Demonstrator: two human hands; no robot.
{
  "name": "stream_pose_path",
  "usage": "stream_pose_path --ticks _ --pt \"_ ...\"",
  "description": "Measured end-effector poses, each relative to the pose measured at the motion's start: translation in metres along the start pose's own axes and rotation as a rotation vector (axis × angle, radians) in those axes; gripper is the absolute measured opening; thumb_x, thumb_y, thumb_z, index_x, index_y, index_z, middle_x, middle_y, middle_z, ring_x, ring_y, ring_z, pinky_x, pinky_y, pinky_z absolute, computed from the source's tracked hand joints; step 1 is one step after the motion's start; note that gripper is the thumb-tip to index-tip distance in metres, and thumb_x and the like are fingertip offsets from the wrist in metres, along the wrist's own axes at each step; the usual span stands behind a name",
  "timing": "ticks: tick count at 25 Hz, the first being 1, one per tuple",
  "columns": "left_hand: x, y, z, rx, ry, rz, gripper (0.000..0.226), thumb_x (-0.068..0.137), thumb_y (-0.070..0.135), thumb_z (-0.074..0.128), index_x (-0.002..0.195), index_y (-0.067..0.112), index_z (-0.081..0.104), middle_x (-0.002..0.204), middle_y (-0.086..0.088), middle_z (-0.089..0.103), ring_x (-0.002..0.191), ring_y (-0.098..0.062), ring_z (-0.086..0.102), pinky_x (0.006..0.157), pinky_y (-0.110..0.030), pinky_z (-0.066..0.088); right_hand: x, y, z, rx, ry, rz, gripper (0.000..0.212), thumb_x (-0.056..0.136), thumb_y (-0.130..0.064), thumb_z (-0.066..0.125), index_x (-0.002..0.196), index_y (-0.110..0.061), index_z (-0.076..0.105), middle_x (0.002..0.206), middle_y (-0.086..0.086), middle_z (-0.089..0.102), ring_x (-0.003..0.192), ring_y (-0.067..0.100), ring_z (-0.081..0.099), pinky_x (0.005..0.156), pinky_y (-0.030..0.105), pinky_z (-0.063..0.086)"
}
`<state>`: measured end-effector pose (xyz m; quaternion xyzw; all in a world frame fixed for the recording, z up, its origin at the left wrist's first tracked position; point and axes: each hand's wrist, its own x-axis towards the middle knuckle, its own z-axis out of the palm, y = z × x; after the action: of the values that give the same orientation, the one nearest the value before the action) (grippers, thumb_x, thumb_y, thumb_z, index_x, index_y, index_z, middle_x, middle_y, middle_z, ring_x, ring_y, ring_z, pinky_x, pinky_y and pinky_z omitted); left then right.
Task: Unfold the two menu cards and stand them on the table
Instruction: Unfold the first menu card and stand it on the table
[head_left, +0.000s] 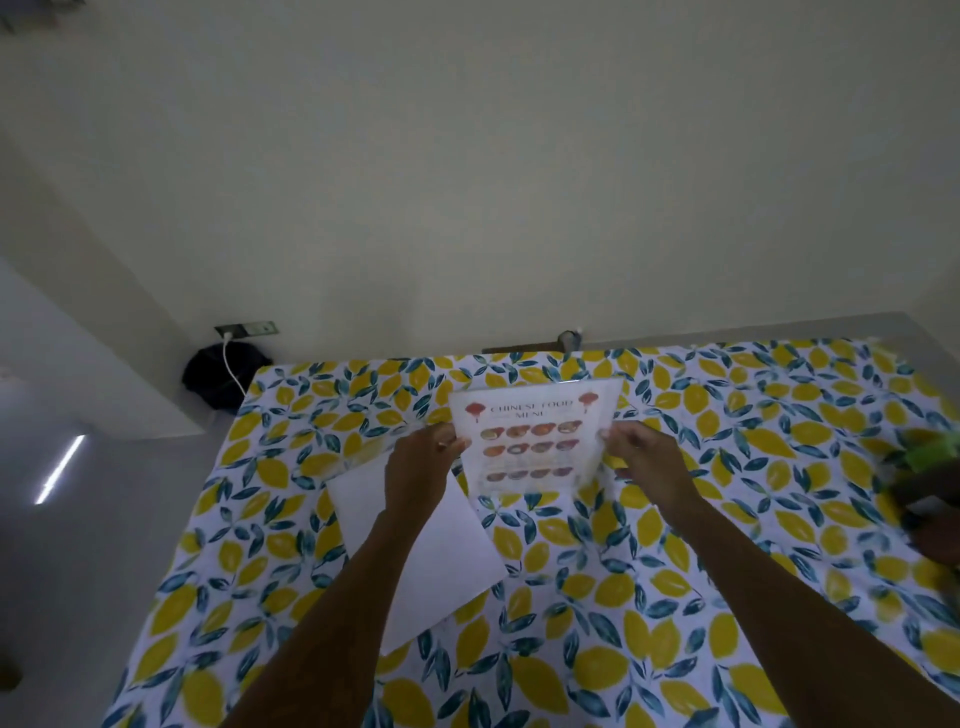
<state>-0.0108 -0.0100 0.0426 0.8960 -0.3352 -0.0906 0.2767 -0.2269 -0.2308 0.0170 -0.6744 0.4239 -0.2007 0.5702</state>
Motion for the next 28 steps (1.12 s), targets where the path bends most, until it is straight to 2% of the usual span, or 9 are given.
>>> stream_pose_path --ticks 2,7,10,13,15,18,22,25,28 --pt "0.011 0.007 0.007 -0.015 0.029 0.001 0.024 0.092 0.040 0.059 0.074 0.024 0.060 0.073 0.010 0.062 0.070 -0.015 0.062 0.063 -0.027 0.043 0.016 0.004 0.003 -0.012 -0.005 0.000 0.023 0.085 -0.045 0.067 0.090 -0.024 0.072 0.094 0.003 0.074 0.090 0.020 0.071 0.078 0.046 0.061" --pt "0.030 0.008 0.016 -0.062 0.069 -0.105 0.027 0.090 0.041 0.063 0.081 0.015 0.066 0.083 0.004 0.073 0.075 -0.016 0.067 0.069 -0.031 0.052 0.042 0.014 0.012 -0.181 0.056 -0.146 0.021 0.089 -0.046 0.060 0.085 -0.026 0.067 0.085 -0.002 0.074 0.077 0.016 0.071 0.071 0.047 0.061" --pt "0.037 0.007 0.022 -0.069 0.071 -0.083 0.025 0.091 0.039 0.064 0.081 0.016 0.066 0.088 0.000 0.076 0.076 -0.015 0.068 0.068 -0.031 0.054 0.046 0.015 0.017 -0.272 0.108 -0.224 0.018 0.092 -0.038 0.060 0.088 -0.021 0.064 0.087 -0.001 0.074 0.077 0.014 0.070 0.066 0.039 0.060" --pt "0.041 0.008 0.024 -0.063 0.068 -0.130 0.024 0.090 0.035 0.065 0.086 0.012 0.069 0.091 0.000 0.076 0.075 -0.011 0.063 0.061 -0.020 0.042 0.045 0.017 0.021 -0.320 0.134 -0.241 0.017 0.093 -0.037 0.057 0.088 -0.021 0.063 0.085 -0.002 0.072 0.073 0.011 0.067 0.058 0.023 0.050" --pt "0.040 0.007 0.027 -0.054 0.071 -0.128 0.024 0.090 0.035 0.066 0.089 0.012 0.070 0.093 -0.001 0.076 0.076 -0.010 0.062 0.062 -0.020 0.040 0.044 0.019 0.022 -0.329 0.134 -0.257 0.017 0.094 -0.036 0.057 0.085 -0.022 0.061 0.082 -0.002 0.071 0.071 0.011 0.065 0.056 0.020 0.046" --pt "0.037 0.007 0.029 -0.058 0.079 -0.129 0.022 0.092 0.035 0.064 0.094 0.013 0.070 0.097 -0.001 0.076 0.084 -0.015 0.067 0.070 -0.025 0.044 0.041 0.020 0.023 -0.313 0.135 -0.263 0.016 0.094 -0.030 0.058 0.081 -0.020 0.058 0.078 0.000 0.068 0.070 0.014 0.063 0.056 0.026 0.047" --pt "0.031 0.009 0.035 -0.040 0.059 -0.098 0.020 0.096 0.031 0.057 0.087 0.013 0.061 0.092 -0.006 0.072 0.085 -0.024 0.069 0.068 -0.031 0.048 0.037 0.018 0.028 -0.326 0.177 -0.251 0.017 0.093 -0.028 0.059 0.078 -0.020 0.055 0.077 0.001 0.066 0.072 0.019 0.062 0.064 0.037 0.052" --pt "0.020 0.008 0.037 0.003 0.005 -0.093 0.019 0.097 0.029 0.054 0.105 0.013 0.059 0.107 -0.007 0.071 0.096 -0.028 0.070 0.078 -0.042 0.056 0.033 0.017 0.034 -0.325 0.220 -0.213 0.008 0.090 -0.025 0.062 0.088 -0.019 0.058 0.086 0.004 0.067 0.079 0.021 0.063 0.073 0.041 0.055" --pt "-0.001 -0.007 0.030 0.090 -0.028 -0.062 0.039 0.096 0.036 0.056 0.130 0.018 0.053 0.124 -0.003 0.066 0.109 -0.024 0.066 0.090 -0.043 0.056 0.014 0.015 0.041 -0.303 0.241 -0.168 0.023 0.087 -0.024 0.065 0.107 -0.017 0.054 0.101 0.003 0.062 0.088 0.021 0.061 0.076 0.040 0.054"
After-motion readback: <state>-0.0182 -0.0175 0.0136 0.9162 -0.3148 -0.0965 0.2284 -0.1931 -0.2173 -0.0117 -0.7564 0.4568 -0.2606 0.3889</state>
